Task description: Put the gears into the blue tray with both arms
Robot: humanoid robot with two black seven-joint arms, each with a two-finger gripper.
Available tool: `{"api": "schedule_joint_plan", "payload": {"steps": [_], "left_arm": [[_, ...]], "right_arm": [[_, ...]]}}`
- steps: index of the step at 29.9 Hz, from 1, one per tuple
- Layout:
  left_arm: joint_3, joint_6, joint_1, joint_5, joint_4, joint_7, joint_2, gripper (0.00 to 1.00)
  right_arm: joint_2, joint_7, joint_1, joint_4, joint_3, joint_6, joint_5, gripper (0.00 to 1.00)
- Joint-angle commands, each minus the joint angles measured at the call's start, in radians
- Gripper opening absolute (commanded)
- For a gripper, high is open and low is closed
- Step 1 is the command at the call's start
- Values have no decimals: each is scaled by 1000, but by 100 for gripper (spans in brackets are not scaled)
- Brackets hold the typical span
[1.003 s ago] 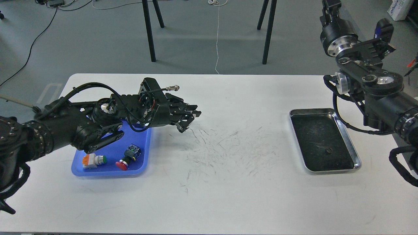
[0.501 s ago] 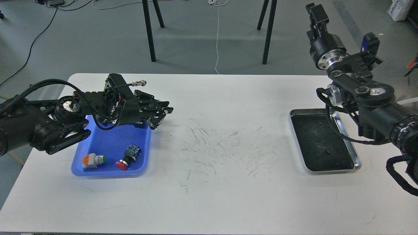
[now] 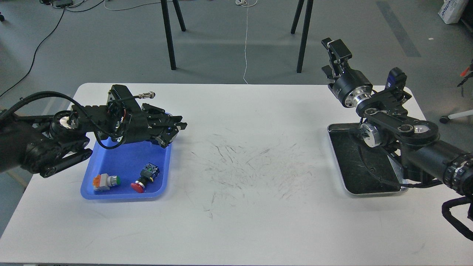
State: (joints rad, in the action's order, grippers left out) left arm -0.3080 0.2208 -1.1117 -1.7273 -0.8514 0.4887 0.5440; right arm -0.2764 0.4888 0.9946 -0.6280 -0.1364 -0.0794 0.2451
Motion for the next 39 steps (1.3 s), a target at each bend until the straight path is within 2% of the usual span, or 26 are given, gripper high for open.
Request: {"api": "schedule_joint_plan", "payload": {"steps": [1,14,39], "left_arm": [[-17,0,7,0,0,0,4,23],[-48,2,4,-6,0,0,37,23],[-111,5,44,-130,11,0,125,24]], "right_arm": [[-1,0,-37,-4,-61,18,-1,99],[-1,0,-120,-4,-147,24,-1,99],[-3,0,-122,-1,-161,24,-3,99]]}}
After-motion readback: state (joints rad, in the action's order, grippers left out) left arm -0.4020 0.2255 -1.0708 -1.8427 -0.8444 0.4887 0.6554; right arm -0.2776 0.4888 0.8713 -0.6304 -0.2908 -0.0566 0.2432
